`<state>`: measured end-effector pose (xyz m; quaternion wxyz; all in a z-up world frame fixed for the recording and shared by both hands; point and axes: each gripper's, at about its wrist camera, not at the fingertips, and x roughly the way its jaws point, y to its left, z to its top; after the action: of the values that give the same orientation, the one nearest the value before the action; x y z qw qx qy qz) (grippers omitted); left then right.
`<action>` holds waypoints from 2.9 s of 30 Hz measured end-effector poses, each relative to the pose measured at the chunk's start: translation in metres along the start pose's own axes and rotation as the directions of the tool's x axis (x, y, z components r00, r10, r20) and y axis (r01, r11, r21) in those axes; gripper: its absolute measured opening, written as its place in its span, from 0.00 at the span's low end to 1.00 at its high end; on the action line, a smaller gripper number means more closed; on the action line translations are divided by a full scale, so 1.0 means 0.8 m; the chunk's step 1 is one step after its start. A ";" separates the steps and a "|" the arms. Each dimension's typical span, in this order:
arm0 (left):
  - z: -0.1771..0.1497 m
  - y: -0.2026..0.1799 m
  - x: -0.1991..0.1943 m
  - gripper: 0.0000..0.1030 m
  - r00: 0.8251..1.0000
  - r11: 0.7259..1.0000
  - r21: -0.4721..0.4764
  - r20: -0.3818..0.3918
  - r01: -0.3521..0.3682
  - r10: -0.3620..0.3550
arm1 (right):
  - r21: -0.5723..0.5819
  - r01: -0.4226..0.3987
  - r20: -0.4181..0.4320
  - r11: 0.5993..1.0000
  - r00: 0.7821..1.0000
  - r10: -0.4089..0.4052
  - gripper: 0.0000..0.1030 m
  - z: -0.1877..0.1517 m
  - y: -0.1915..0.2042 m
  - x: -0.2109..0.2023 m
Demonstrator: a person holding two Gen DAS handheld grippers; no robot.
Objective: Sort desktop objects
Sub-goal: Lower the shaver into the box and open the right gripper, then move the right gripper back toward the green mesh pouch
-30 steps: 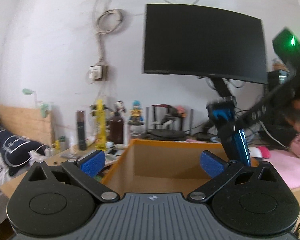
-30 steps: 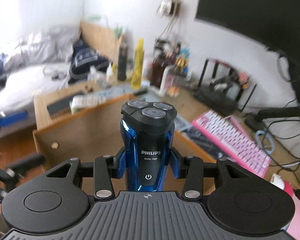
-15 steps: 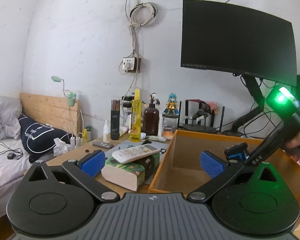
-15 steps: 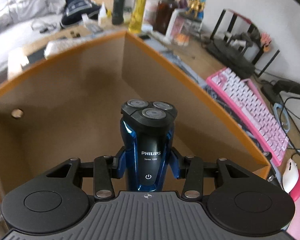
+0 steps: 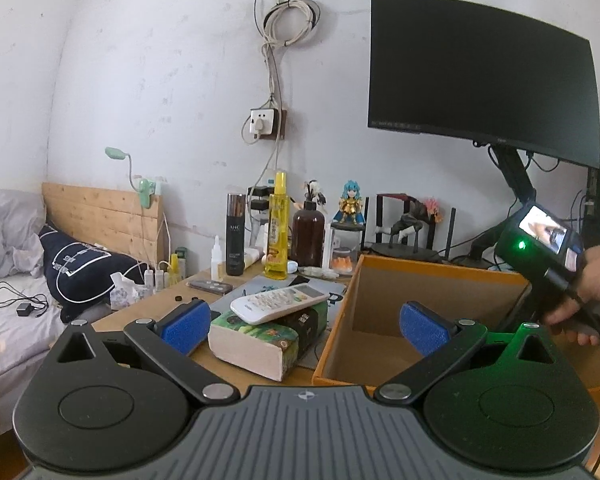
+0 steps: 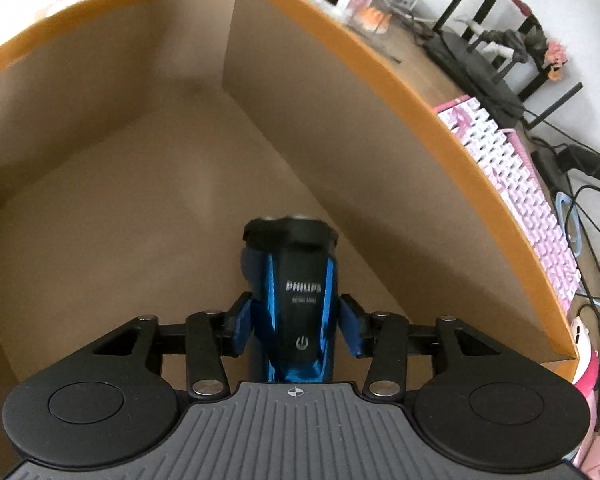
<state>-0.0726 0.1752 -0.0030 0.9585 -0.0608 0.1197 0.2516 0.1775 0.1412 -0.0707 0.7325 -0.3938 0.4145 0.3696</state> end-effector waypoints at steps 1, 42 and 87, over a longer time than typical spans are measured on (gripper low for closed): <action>-0.001 -0.001 0.001 1.00 1.000 1.000 0.002 -0.003 0.000 0.000 | 0.001 0.002 0.007 1.000 1.000 -0.002 0.60 0.000 0.000 -0.003; -0.032 -0.161 -0.023 1.00 0.890 0.887 0.133 0.064 0.441 -0.452 | 0.761 0.016 0.469 0.648 0.677 -0.568 1.00 -0.517 -0.025 -0.214; -0.020 -0.296 -0.031 1.00 0.873 0.873 0.046 0.024 0.485 -0.486 | 0.899 0.302 -0.217 0.318 0.936 -0.276 1.00 -0.572 -0.515 -0.064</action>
<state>0.0206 -0.0443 0.0012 0.9939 -0.0658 0.0886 0.0016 0.3705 -0.4459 -0.0718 0.8745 0.0097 0.4806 -0.0655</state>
